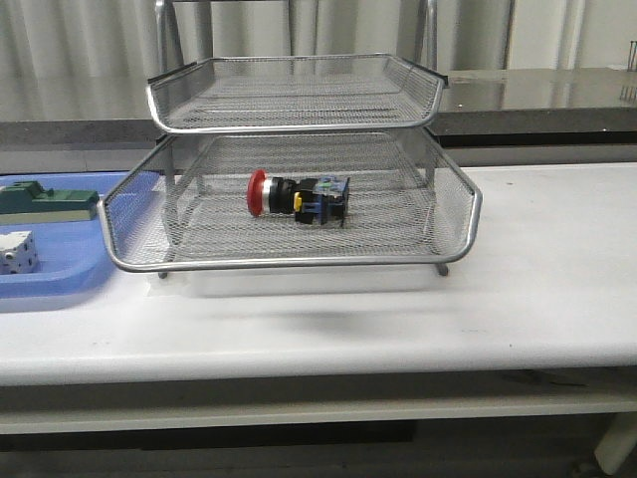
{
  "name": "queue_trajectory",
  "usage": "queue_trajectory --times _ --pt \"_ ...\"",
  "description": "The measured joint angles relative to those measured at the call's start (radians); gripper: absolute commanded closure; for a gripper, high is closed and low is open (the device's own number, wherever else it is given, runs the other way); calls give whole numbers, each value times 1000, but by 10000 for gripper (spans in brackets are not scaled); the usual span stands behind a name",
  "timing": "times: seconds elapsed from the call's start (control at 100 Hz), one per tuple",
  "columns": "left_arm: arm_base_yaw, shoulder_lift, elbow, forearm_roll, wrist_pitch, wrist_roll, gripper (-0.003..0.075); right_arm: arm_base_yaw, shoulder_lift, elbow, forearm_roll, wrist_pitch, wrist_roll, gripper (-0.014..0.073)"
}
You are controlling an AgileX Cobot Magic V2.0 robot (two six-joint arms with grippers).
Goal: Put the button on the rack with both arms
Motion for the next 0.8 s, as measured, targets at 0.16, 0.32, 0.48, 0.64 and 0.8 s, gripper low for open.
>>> queue_trajectory --times 0.16,0.32,0.48,0.64,0.8 --pt "0 0 0 -2 0 0 741 0 0 0 0 0 0 664" --pt "0 0 0 -2 0 0 741 0 0 0 0 0 0 664" --pt "0 0 0 -2 0 0 741 0 0 0 20 -2 0 664" --pt "0 0 0 -2 0 0 741 0 21 0 105 -51 0 664" --pt "0 0 0 -2 0 0 741 0 142 0 224 -123 0 664"
